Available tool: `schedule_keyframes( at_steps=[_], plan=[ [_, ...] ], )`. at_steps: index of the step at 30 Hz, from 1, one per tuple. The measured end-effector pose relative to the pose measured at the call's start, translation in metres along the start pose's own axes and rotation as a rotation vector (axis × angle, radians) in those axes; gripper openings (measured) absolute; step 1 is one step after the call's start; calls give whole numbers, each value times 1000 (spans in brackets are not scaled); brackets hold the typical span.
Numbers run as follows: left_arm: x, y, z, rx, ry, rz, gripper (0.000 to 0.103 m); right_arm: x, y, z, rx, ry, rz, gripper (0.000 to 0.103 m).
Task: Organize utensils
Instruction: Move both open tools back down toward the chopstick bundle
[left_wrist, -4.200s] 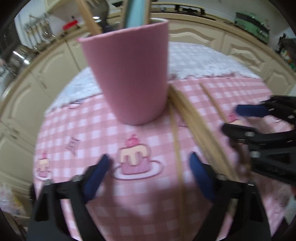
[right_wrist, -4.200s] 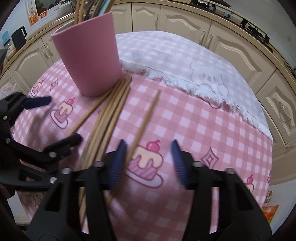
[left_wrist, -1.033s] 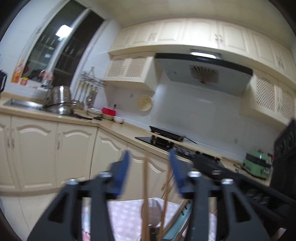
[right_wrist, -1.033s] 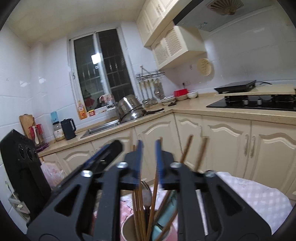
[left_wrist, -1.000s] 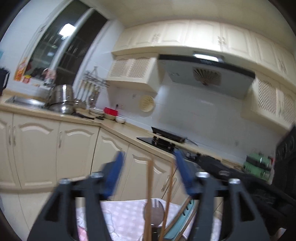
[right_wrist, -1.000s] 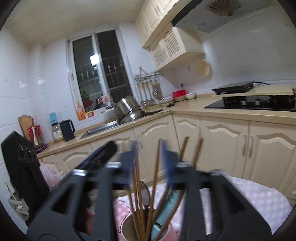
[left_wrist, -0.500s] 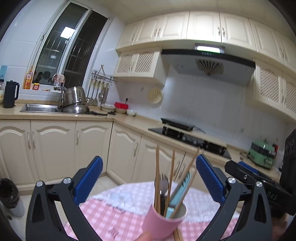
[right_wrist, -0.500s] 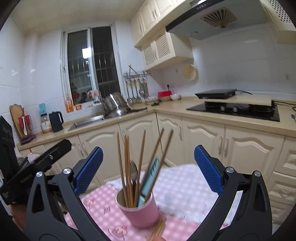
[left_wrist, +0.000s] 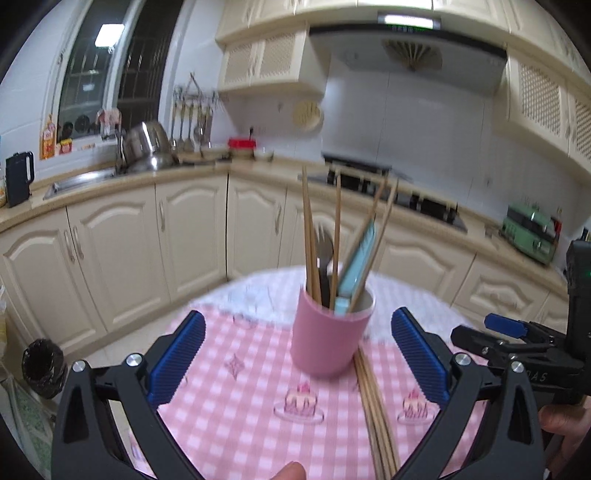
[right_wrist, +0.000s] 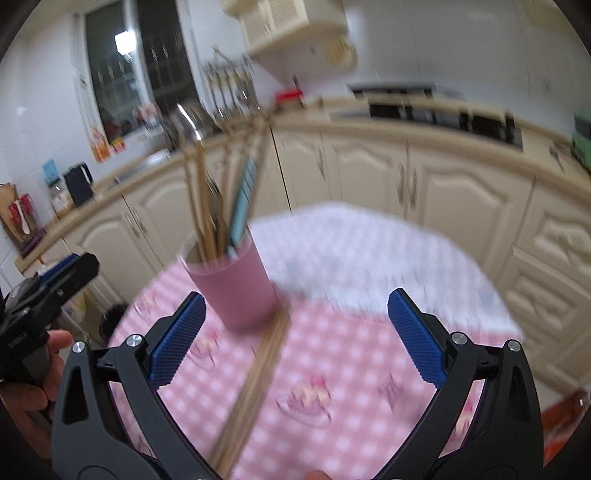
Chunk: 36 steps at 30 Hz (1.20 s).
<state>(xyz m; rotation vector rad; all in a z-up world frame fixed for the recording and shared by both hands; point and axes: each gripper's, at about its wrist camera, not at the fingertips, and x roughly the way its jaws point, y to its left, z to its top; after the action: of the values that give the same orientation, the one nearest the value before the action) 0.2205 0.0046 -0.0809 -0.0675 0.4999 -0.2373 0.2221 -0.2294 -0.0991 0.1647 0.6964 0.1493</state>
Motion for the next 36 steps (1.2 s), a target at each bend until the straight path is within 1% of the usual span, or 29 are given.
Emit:
schedule_keyframes(
  at_steps=[4,8,10,15,18,22,29,31,33,36],
  plan=[
    [15,-3,-15,21,83,3,98,27,-2,-23,-6,134,-30,97],
    [26,-1,-29,23,137,7,98,48,2,-42,-37,217,-48,97],
    [30,0,-34,27,160,11,98,55,4,-47,-43,240,-52,97],
    [36,2,-43,30,193,15,98,65,14,-56,-72,282,-63,97],
    [41,3,-48,21,217,11,98,72,19,-61,-103,309,-90,97],
    [46,2,-54,28,243,10,98,73,20,-64,-103,314,-93,97],
    [52,0,-59,25,267,5,98,80,22,-58,-101,336,-115,97],
    [54,0,-60,26,276,4,98,84,24,-58,-107,346,-116,97],
    [55,0,-62,29,282,1,98,87,30,-59,-132,353,-135,97],
    [58,-3,-64,36,306,-20,98,85,29,-62,-144,350,-132,97]
  ],
)
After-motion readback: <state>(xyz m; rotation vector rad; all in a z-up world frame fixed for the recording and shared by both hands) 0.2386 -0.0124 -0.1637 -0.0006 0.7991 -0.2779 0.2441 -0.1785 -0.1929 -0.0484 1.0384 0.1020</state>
